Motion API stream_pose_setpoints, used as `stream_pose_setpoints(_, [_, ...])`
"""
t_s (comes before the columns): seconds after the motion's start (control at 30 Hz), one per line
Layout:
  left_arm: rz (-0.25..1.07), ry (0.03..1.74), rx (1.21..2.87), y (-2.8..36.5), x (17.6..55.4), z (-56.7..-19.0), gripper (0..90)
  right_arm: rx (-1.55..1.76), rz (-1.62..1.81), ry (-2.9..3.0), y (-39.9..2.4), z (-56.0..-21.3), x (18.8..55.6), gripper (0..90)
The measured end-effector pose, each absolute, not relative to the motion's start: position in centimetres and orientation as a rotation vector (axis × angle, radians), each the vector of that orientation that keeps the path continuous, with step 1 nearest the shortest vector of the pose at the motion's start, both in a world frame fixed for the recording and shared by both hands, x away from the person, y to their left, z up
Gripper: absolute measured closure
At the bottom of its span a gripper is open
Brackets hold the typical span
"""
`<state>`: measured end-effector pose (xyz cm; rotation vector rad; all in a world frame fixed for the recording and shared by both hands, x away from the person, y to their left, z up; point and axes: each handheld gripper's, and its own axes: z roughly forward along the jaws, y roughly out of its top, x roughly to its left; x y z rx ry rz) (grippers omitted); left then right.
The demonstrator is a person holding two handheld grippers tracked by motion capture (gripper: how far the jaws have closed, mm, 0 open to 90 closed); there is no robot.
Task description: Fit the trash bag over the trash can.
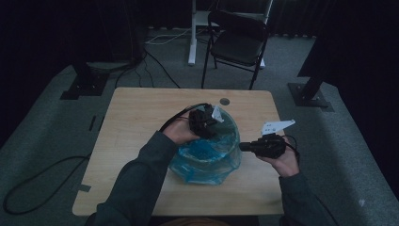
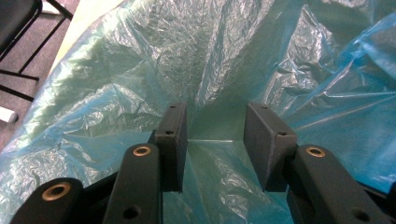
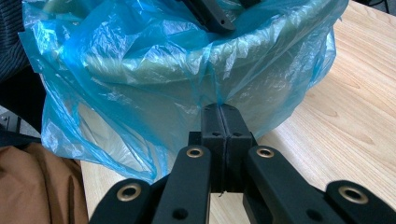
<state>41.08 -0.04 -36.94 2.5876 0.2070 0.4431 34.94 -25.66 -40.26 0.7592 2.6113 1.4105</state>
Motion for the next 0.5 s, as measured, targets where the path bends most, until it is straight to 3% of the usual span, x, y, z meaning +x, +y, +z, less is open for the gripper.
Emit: stream_pose_setpoints(0.5, [0.470,0.179,2.639,-0.56,40.99,-37.46,59.5,0.765,1.412,2.606,-25.78,-40.14,34.75,90.0])
